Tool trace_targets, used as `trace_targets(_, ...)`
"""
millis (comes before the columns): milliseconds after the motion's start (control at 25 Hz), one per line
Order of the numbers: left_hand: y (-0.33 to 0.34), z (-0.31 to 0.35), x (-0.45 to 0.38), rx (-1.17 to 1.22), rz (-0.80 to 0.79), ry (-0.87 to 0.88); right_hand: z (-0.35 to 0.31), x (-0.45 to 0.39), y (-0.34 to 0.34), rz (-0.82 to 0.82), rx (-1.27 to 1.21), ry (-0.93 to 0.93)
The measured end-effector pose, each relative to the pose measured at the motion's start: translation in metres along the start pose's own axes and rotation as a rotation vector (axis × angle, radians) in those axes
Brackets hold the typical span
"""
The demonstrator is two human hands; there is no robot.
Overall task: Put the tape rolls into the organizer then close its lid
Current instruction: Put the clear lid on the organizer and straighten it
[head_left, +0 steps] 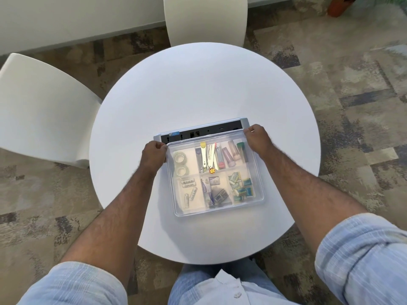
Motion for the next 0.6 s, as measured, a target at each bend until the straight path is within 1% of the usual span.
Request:
trace_targets(120, 0.005, -0.001, -0.01, -0.012, -0.01, -0.024, 0.008, -0.006, 0.003, -0.03, -0.086, 0.049)
trace_targets(240, 0.01, -0.004, -0.014, -0.009, -0.01, -0.037, 0.012, -0.008, 0.001, -0.025, -0.14, 0.079)
trace_targets(440, 0.012, -0.005, -0.011, 0.098, -0.014, -0.034, 0.013, -0.007, 0.0, -0.017, -0.157, 0.089)
trace_targets(600, 0.011, -0.013, 0.002, 0.141, 0.012, -0.014, 0.012, 0.003, -0.007, -0.004, -0.152, 0.057)
Point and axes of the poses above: each hand's wrist, its own x-axis away from the middle knuckle, its own y-axis out of the palm, z = x × y, the point moved 9 cm from there along -x, towards the middle knuckle, and after that the axes turned 14 degrees about -x, right-handed, at the moved point
